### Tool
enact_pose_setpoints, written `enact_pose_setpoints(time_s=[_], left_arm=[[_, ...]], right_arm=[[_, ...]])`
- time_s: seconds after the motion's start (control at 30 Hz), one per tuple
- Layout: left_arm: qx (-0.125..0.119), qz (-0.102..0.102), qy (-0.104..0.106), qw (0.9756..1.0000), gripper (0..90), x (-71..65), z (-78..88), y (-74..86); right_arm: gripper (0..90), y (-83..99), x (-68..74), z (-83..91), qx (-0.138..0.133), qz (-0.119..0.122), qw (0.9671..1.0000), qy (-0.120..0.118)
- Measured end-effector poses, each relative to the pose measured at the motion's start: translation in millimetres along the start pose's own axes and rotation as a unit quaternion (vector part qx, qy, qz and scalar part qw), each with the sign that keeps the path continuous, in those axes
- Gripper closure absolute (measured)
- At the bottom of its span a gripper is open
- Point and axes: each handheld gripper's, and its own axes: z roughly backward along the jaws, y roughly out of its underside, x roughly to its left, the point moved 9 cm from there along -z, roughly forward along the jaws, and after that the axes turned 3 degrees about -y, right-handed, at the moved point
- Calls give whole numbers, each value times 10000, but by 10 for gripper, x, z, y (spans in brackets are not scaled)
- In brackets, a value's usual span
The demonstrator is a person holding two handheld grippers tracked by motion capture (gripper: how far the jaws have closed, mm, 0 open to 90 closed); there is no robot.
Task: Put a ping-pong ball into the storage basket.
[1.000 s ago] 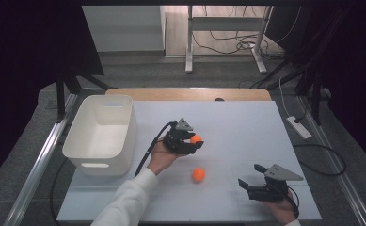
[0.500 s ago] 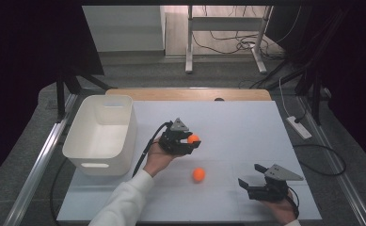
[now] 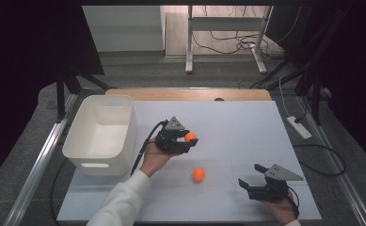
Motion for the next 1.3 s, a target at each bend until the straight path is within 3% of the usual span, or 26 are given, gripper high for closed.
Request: enact_pose_setpoints(time_s=[0.63,1.3], left_arm=[[-143,52,12,9999,503,4,128,-26],[-335,42,-156,9993,504,83,358,-46]], right_arm=[[117,2,-1,-11,0,-31,10000,-14],[118,2,5,-12,-6,-47,10000,-31]])
